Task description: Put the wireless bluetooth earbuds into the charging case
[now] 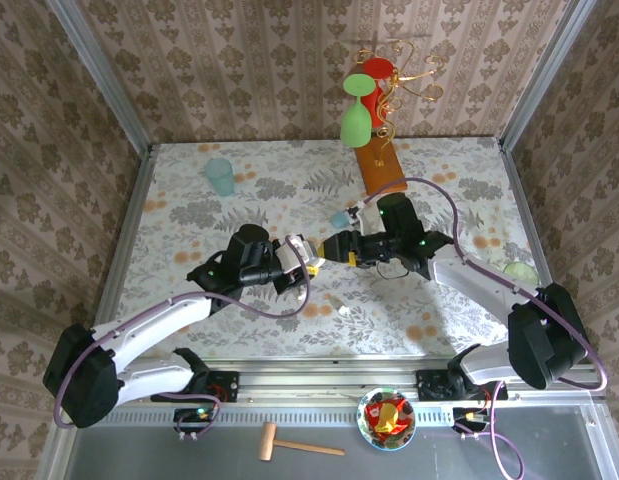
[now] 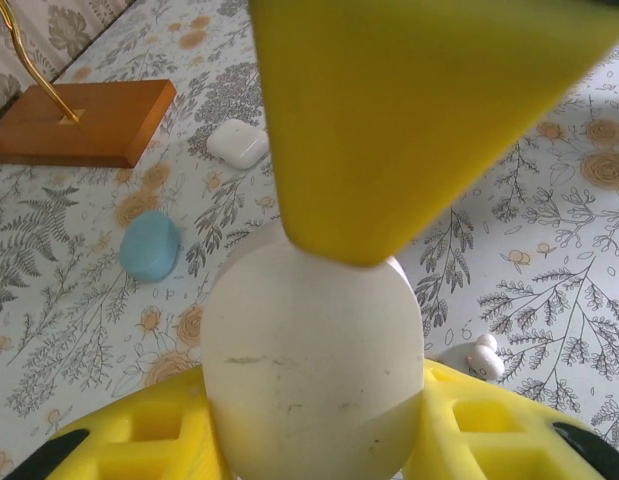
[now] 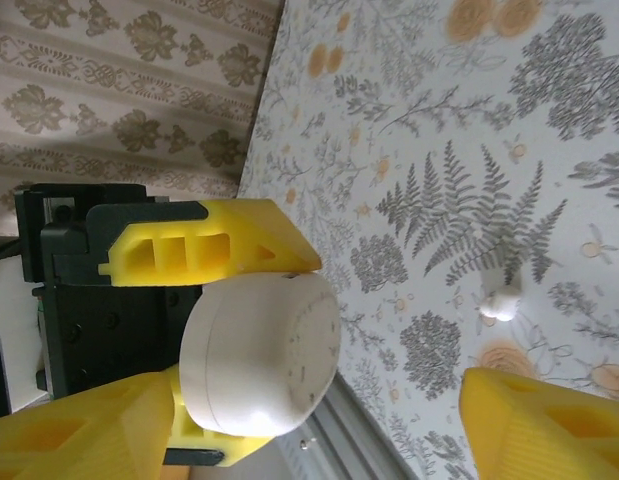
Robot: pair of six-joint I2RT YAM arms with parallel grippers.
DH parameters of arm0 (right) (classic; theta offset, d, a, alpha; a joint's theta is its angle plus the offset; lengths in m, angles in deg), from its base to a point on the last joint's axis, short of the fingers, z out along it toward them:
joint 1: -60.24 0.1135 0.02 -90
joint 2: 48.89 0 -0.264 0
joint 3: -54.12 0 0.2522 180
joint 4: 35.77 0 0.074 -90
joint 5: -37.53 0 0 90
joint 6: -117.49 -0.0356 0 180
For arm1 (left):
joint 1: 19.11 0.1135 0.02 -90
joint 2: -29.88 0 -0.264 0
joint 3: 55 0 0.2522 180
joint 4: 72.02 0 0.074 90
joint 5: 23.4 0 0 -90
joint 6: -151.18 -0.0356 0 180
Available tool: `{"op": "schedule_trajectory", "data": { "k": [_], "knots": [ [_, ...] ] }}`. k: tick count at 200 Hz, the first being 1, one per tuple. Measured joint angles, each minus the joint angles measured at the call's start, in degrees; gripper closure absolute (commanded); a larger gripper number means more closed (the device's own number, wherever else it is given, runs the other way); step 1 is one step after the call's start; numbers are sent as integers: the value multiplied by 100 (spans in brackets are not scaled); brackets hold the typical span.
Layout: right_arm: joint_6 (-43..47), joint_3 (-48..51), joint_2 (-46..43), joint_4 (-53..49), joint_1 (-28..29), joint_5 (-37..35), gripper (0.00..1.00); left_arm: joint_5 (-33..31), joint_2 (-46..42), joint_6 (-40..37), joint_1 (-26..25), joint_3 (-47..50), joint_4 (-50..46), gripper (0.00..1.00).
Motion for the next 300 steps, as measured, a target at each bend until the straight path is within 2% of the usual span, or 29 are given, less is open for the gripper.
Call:
{"op": "schedule_trajectory", "data": {
  "k": [56, 65, 78, 90, 105, 131, 148, 169, 210, 242, 300],
  "knots": [
    [-122, -170, 273, 146, 79, 205, 61, 2, 33, -146, -33, 2, 26, 71],
    [-140, -177, 278, 157, 83, 238, 70, -2, 37, -155, -33, 2, 11, 71],
    [-127, -195, 282, 190, 87, 245, 81, -22, 37, -170, -28, 7, -7, 70],
    [-98, -197, 282, 195, 81, 247, 86, -46, 37, -168, -24, 13, 2, 66],
    [-98, -197, 282, 195, 74, 247, 86, -63, 35, -168, -26, 50, 70, 58],
    [-321, -190, 282, 365, 42, 334, 87, -57, 4, -157, -22, 264, 581, 32],
    [-636, -136, 280, 811, -50, 492, 88, 11, -127, 15, 37, 525, 1060, 24],
    [-1158, 11, 229, 1447, -155, 695, 88, 192, -339, 291, 260, 870, 1762, 18],
    [-2422, 225, -37, 3029, -247, 992, 90, 601, -549, 1051, 586, 1368, 3486, 16],
    [-3287, 317, -151, 4070, -249, 1019, 96, 909, -520, 1582, 713, 1438, 4642, 16],
    [-4922, 422, -42, 5936, -251, 975, 100, 1381, 96, 2317, 903, 1434, 6282, 21]
  ]
}}
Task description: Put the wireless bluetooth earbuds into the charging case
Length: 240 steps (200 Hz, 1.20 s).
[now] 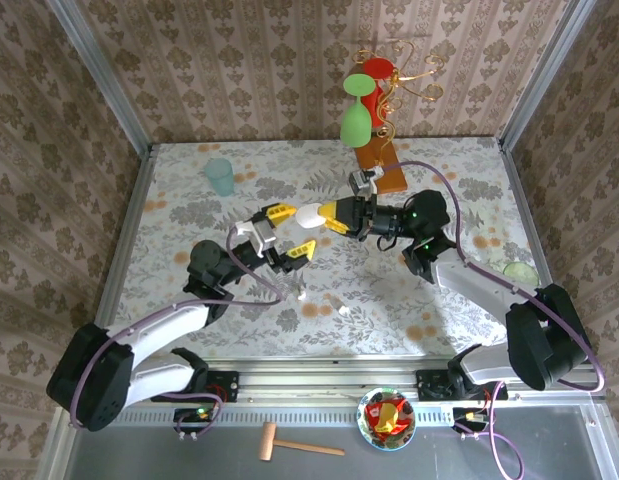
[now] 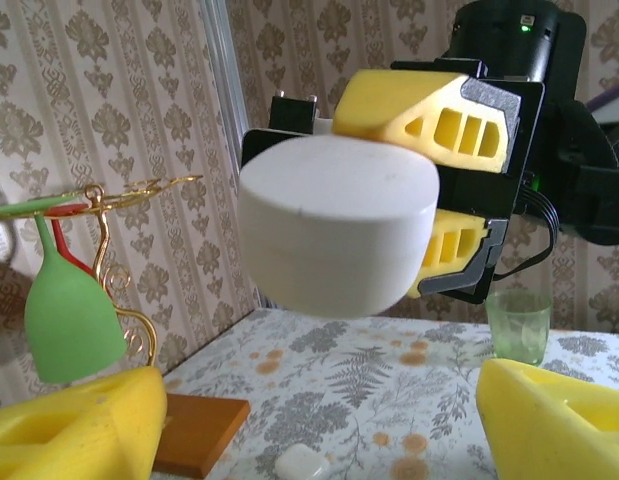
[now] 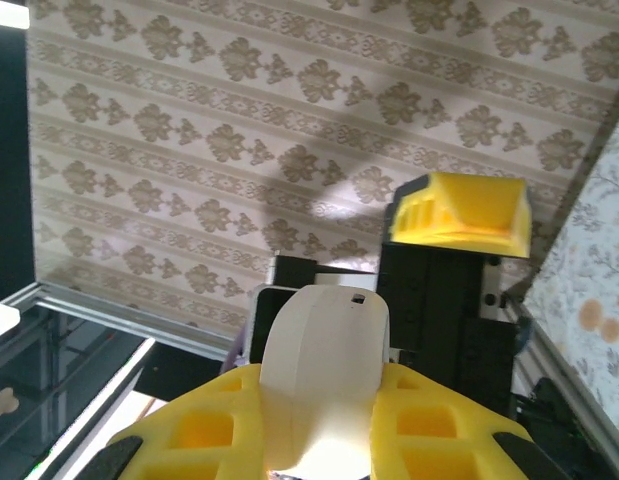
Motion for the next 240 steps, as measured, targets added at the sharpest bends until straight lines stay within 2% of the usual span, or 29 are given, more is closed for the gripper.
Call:
{"op": "schedule_trajectory", "data": {
  "k": [37, 110, 133, 159, 240],
  "knots": [
    [-415, 4, 28, 409, 7, -4, 100, 186, 306, 212, 55, -107, 466, 26],
    [-756, 11, 372, 817, 70, -24, 100, 627, 404, 400, 55, -396, 761, 35],
    [-774, 13, 380, 859, 72, -24, 100, 684, 404, 424, 55, -404, 778, 39],
    [-796, 13, 382, 883, 92, -22, 100, 699, 417, 442, 68, -413, 791, 50],
    [-879, 13, 404, 905, 129, -22, 100, 695, 431, 448, 92, -431, 791, 56]
  ]
}}
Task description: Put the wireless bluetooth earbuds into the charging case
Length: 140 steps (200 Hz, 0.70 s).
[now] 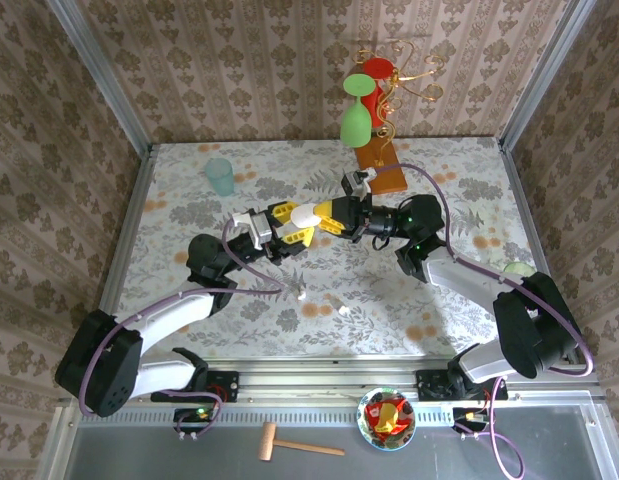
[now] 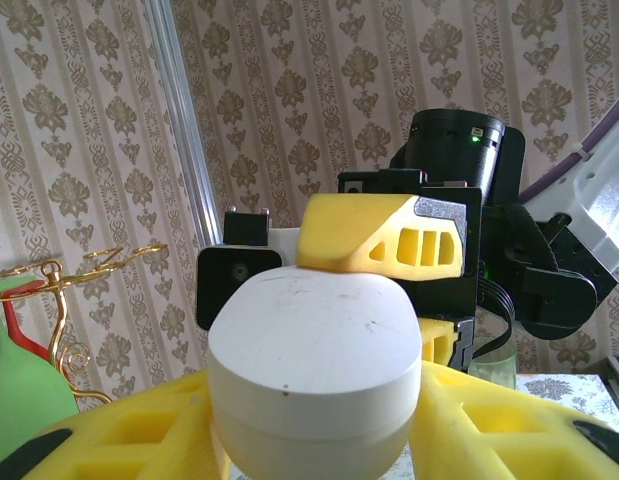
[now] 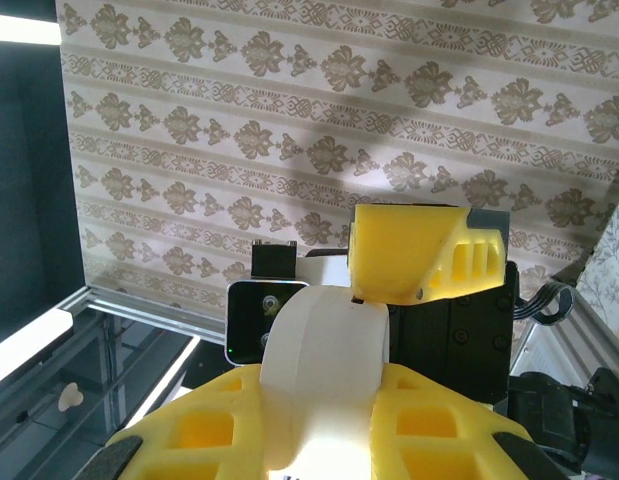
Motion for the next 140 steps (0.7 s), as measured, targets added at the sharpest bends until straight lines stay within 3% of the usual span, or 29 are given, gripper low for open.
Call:
{"op": "schedule_trajectory", "data": {
  "k": [55, 91, 119, 140],
  "knots": [
    [0, 0, 0, 22, 0, 2, 98, 9, 0, 17, 9, 0, -4, 71],
    [63, 0, 0, -31, 0, 2, 63, 26, 0, 0, 9, 0, -44, 72],
    [428, 0, -35, -433, -33, -9, 47, 72, -2, -90, -7, 0, -260, 72],
    [1106, -2, -343, -1316, -120, -61, 33, 57, -85, -98, 2, 2, -662, 72]
  ]
}}
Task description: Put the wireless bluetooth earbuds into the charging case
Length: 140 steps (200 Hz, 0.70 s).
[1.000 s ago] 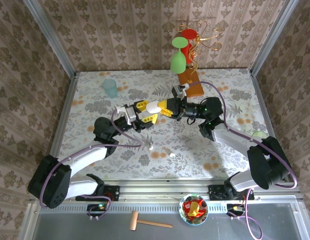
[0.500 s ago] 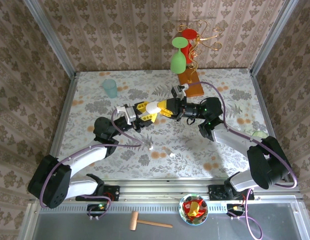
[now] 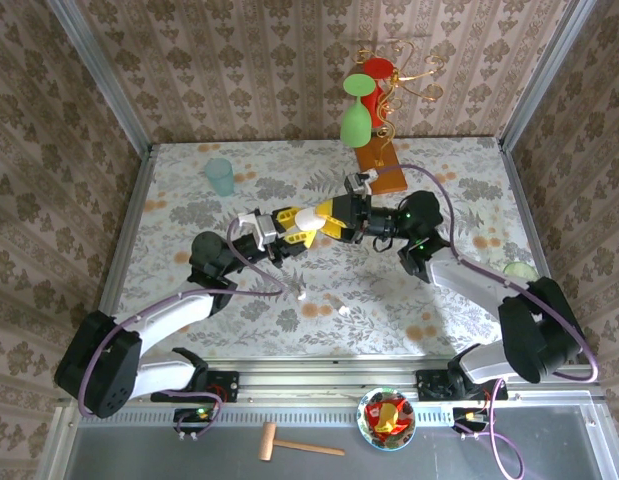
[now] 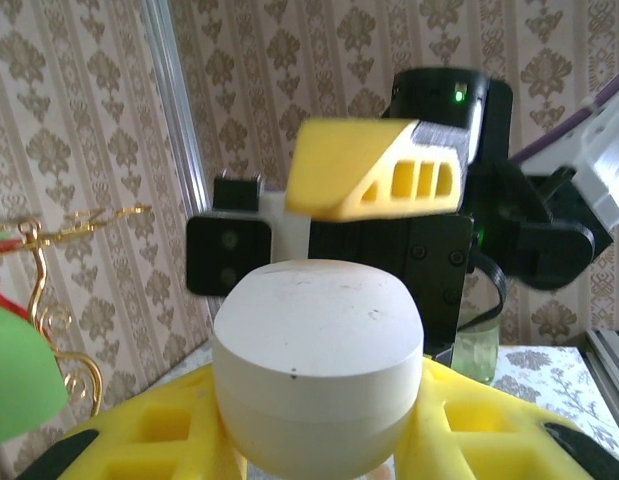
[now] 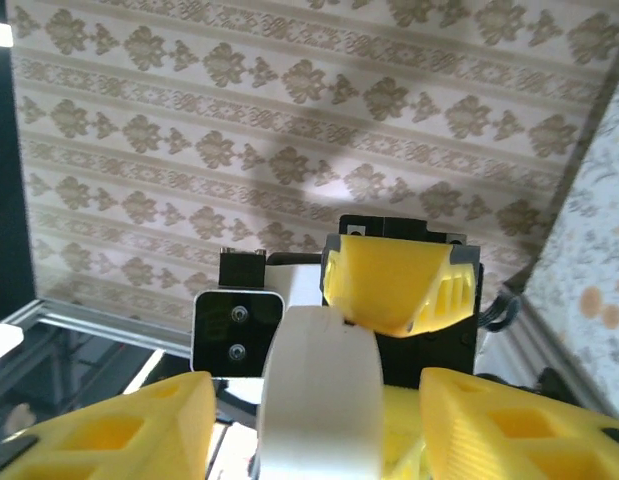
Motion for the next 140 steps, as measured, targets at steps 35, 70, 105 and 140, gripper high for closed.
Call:
{"op": "schedule_trajectory", "data": {
  "k": [35, 70, 105, 140],
  "knots": [
    [2092, -328, -826, -2293, -85, -334, 20, -72, -393, 26, 35, 92, -595, 72],
    [4610, -868, -1322, -4256, -22, -822, 19, -98, -719, 251, 35, 212, -1211, 72],
    [7263, -1165, -1386, -5742, 466, -1464, 18, -50, -855, 538, 35, 238, -1845, 73],
    [8749, -1178, -1322, -6332, 680, -1648, 18, 79, -988, 658, 35, 337, -2118, 74]
  ]
}}
